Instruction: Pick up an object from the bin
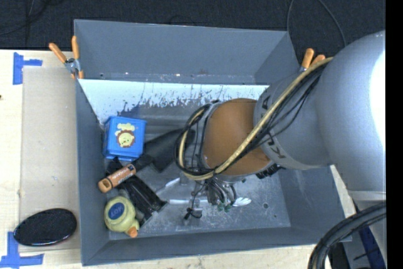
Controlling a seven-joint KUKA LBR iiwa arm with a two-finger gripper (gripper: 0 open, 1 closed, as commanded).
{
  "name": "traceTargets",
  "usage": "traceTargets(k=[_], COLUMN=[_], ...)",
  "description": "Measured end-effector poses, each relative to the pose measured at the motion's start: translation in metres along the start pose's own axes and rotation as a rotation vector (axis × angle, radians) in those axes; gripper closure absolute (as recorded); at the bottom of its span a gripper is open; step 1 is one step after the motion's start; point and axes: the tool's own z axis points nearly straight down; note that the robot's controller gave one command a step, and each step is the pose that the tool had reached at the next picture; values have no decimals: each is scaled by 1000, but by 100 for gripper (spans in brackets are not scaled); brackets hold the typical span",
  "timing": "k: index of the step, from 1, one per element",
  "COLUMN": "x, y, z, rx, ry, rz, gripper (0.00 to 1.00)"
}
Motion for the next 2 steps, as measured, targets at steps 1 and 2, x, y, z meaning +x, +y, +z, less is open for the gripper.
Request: traceTargets(k=[1,2], x=[6,7], y=[-1,-2], z=[-4,-3], rx=[-1,0], ry=[-6,-2], rz=[41,42], gripper=[100,100])
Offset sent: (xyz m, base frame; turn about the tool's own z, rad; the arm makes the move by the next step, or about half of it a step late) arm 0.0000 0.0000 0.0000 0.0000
